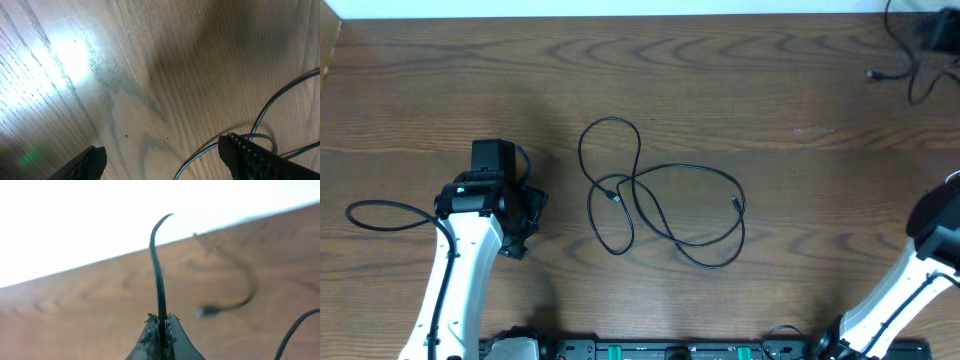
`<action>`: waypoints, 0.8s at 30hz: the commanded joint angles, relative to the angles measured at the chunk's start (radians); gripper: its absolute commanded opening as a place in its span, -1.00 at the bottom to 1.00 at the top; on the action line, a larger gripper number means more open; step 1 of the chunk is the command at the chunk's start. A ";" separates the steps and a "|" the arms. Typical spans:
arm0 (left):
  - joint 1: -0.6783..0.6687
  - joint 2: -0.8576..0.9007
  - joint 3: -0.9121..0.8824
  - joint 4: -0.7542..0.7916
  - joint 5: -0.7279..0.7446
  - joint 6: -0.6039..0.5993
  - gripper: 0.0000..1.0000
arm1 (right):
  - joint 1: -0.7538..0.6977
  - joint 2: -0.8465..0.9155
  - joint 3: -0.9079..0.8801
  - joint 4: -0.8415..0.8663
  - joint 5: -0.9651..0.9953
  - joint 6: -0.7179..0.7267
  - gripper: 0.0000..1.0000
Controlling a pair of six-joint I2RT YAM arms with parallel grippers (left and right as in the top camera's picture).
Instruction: Untangle cables
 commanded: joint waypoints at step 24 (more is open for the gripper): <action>0.003 -0.005 -0.003 -0.003 -0.002 -0.035 0.54 | -0.109 0.351 -0.003 0.271 0.304 0.143 0.06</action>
